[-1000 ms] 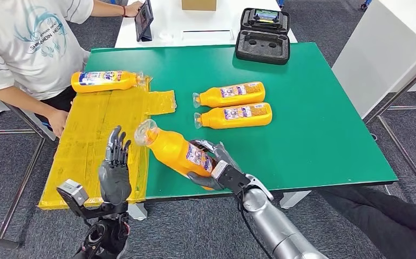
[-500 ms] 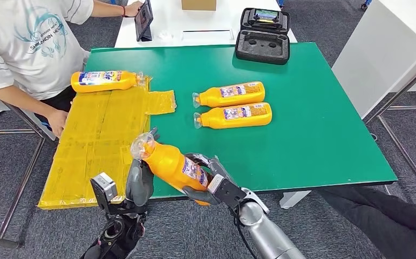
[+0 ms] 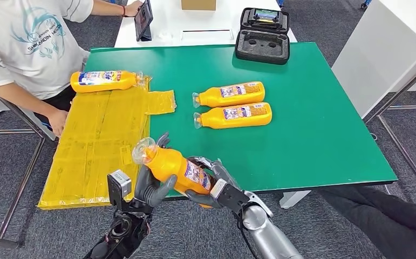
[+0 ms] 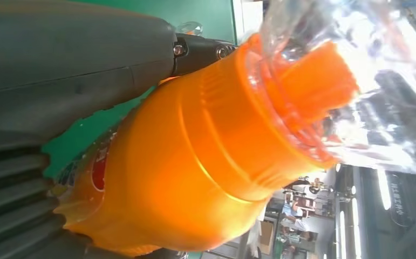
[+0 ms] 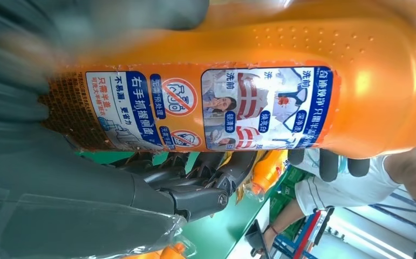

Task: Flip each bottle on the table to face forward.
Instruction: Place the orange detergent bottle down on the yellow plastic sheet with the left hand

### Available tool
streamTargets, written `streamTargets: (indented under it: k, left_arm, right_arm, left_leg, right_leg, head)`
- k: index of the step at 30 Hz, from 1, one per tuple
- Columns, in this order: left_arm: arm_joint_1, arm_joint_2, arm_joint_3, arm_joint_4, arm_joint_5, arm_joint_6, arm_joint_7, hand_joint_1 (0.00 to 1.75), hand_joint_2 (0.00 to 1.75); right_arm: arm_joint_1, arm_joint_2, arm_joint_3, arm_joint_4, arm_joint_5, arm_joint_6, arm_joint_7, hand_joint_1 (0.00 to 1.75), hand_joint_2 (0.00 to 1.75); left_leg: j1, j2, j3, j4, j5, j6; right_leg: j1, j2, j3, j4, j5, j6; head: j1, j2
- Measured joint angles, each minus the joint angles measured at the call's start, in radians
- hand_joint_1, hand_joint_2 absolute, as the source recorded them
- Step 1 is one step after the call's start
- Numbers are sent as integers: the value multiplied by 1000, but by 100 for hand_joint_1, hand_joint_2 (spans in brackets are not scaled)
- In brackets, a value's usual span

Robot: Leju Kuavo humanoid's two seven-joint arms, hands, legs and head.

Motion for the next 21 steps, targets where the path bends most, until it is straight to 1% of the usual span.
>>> streamTargets:
  k: [14, 18, 20, 21]
  left_arm:
    - [1, -2, -6, 17, -16, -2, -2, 0, 175]
    - [2, -2, -6, 17, -6, -16, -2, 0, 175]
    - [3, -2, -6, 17, 12, -30, -7, 71, 175]
    - [4, -2, -6, 17, 24, -40, -12, 113, 175]
  right_arm:
    - [1, 1, -16, -4, -4, 17, 0, 175, 175]
    - [1, 1, -16, -4, -4, 21, 0, 175, 175]
    - [1, 1, -16, -4, -2, 23, 0, 175, 175]
    - [1, 2, -16, -4, -1, 23, 0, 175, 175]
  left_leg:
    - [0, 0, 0, 0, 0, 0]
    - [0, 0, 0, 0, 0, 0]
    - [0, 0, 0, 0, 0, 0]
    - [0, 0, 0, 0, 0, 0]
  right_leg:
    - [0, 0, 0, 0, 0, 0]
    - [0, 0, 0, 0, 0, 0]
    - [0, 0, 0, 0, 0, 0]
    - [0, 0, 0, 0, 0, 0]
  head:
    - [0, 0]
    - [0, 0]
    - [0, 0]
    - [0, 0]
